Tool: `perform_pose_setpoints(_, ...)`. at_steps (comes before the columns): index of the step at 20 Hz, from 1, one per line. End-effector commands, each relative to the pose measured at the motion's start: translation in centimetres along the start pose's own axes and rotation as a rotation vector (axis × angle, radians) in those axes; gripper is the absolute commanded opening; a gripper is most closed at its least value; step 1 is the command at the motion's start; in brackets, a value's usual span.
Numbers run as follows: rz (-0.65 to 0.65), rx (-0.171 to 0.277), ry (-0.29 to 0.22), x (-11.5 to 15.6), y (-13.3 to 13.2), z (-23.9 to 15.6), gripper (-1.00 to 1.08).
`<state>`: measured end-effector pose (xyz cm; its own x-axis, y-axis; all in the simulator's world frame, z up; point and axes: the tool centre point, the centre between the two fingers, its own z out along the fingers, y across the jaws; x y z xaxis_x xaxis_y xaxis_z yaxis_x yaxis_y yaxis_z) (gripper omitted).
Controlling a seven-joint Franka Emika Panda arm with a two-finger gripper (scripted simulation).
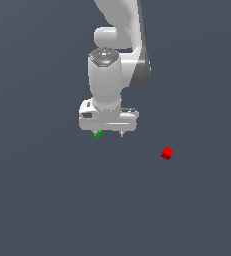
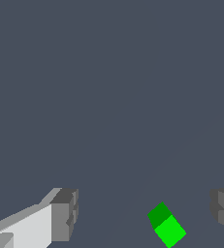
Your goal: Stack the red cube on top of the green cube.
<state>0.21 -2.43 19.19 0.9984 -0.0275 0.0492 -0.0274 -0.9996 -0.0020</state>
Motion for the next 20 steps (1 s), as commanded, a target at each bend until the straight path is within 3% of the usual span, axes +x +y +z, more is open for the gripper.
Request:
perform_pose_setpoints(1, 0.000, 0.000, 0.000, 0.0, 0.0, 0.0, 1.00)
perform_pose_setpoints(11, 0.034, -0.001, -0.003, -0.6, -1.8, 0.8, 1.00)
perform_pose_setpoints(20, 0.121, -0.004, -0.011, -1.9, -6.3, 2.7, 1.00)
